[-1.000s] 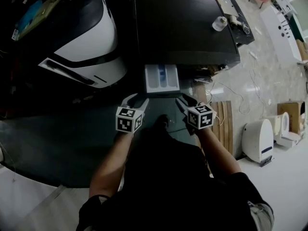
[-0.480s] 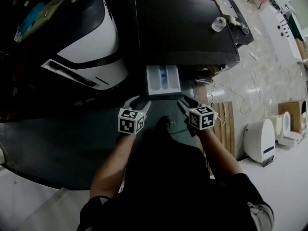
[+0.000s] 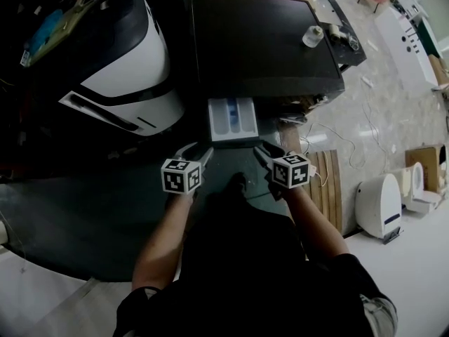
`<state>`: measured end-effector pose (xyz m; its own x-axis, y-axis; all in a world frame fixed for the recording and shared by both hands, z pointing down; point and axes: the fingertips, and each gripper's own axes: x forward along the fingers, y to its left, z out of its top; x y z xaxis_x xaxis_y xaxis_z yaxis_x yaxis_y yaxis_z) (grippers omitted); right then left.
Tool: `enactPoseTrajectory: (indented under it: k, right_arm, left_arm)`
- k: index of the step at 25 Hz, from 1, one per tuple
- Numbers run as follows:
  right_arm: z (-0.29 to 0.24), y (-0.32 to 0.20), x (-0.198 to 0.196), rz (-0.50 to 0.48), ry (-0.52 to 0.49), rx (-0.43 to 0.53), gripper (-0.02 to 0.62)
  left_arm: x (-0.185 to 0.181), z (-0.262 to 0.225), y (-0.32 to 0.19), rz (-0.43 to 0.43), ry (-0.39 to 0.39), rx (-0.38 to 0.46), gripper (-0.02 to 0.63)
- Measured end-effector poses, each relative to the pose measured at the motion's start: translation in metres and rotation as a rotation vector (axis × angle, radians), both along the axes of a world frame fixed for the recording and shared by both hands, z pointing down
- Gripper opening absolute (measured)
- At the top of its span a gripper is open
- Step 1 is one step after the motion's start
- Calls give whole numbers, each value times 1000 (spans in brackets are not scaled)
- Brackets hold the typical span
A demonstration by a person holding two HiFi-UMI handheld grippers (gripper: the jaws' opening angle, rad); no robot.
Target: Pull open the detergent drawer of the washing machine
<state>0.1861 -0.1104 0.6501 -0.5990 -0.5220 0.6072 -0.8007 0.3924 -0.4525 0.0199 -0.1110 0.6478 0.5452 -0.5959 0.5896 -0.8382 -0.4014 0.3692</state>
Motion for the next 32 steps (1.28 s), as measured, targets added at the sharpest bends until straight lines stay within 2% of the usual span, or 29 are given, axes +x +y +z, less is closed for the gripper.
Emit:
enactPoseTrajectory:
  k: [5, 11, 22, 26, 32]
  right_arm:
    - [-2, 2, 10, -30, -31, -10, 155]
    - [-15, -9, 24, -10, -78, -12, 153]
    - [-65, -63, 45, -54, -77, 128, 149]
    - [-71, -66, 47, -72, -102, 113, 146]
    - [-62, -72, 48, -73, -85, 97, 146]
  left_arm:
    - [-2, -22, -8, 10, -5, 39, 161]
    - [5, -45, -28, 36, -29, 95, 161]
    - [12, -77, -63, 5, -43, 150, 115]
    - [14, -91, -75, -17, -65, 190, 104]
    - [21, -109, -81, 33, -69, 240, 94]
